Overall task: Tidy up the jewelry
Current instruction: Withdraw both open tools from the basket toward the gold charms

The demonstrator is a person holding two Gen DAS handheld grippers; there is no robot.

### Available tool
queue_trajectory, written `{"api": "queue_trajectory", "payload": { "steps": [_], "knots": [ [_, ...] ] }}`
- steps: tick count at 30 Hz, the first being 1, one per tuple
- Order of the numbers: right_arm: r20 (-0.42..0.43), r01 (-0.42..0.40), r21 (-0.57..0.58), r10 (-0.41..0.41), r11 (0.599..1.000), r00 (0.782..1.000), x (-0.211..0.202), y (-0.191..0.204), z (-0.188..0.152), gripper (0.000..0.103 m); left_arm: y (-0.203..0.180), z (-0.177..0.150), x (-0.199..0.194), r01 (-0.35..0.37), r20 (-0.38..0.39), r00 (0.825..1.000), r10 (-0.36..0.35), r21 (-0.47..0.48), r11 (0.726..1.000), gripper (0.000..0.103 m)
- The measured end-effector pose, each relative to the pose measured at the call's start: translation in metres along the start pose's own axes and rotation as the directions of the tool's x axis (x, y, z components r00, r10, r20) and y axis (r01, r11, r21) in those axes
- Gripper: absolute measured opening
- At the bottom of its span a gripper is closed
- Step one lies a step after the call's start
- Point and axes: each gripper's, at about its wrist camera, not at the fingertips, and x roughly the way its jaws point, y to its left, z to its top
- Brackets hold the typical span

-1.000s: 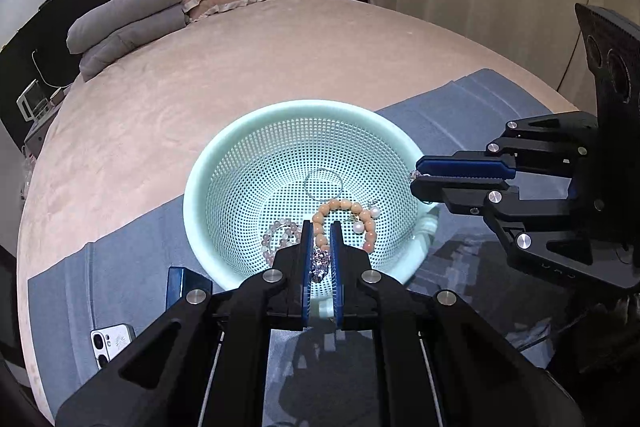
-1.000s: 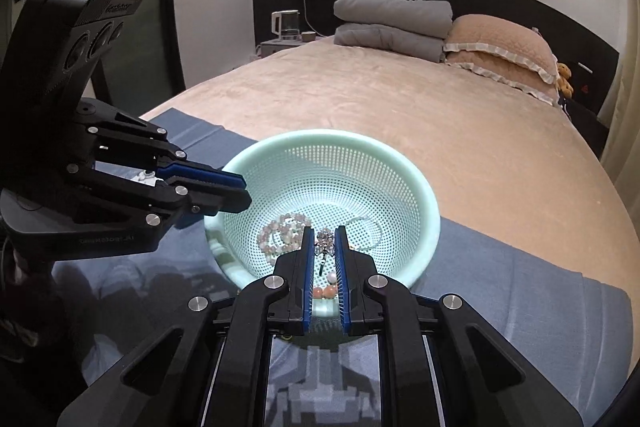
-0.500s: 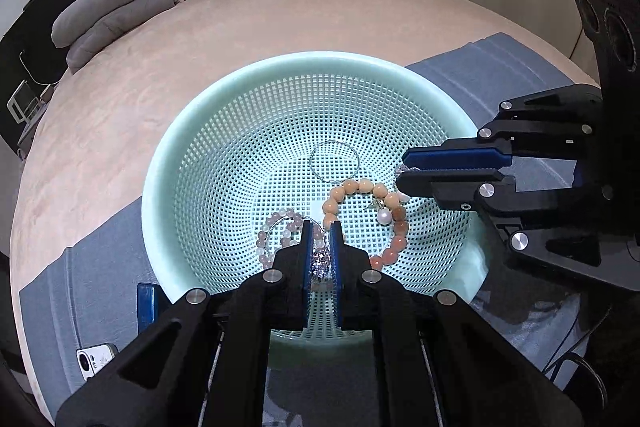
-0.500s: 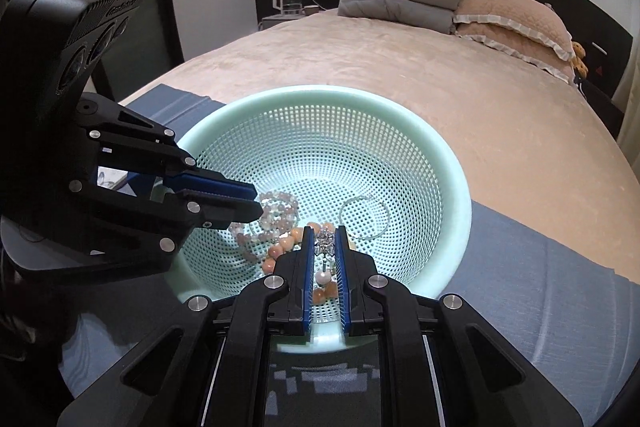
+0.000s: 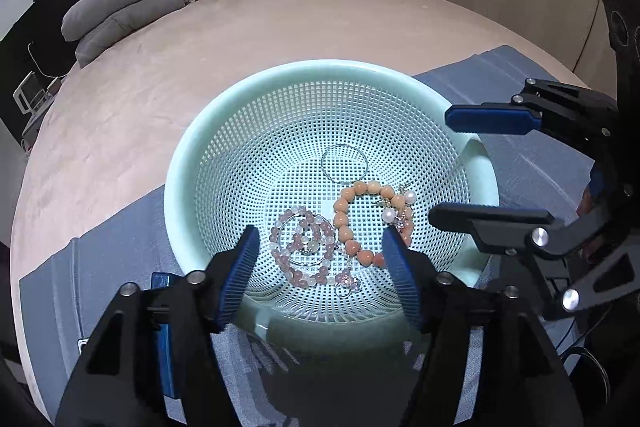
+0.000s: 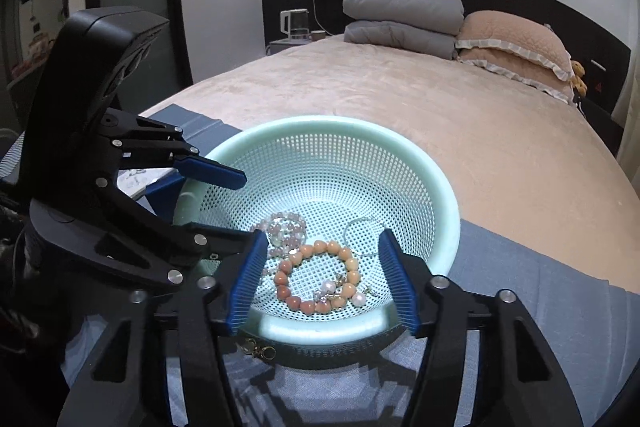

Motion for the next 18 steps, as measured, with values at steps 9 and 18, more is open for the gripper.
{"api": "queue_trajectory", "payload": {
  "steps": [9,18],
  "knots": [
    [0.014,0.057,-0.011,-0.057,0.998,0.998,-0.023,0.005,-0.013,0.086,-0.007,-0.007,-0.021,-0.081,0.017,0.997,0.081,0.011,0.997,0.097],
    [-0.029,0.015,-0.006,-0.015,1.0,0.999,-0.035,0.015,-0.041,0.086,-0.007,-0.024,-0.04,-0.107,0.0,0.994,0.107,-0.009,0.994,0.097]
  ]
}}
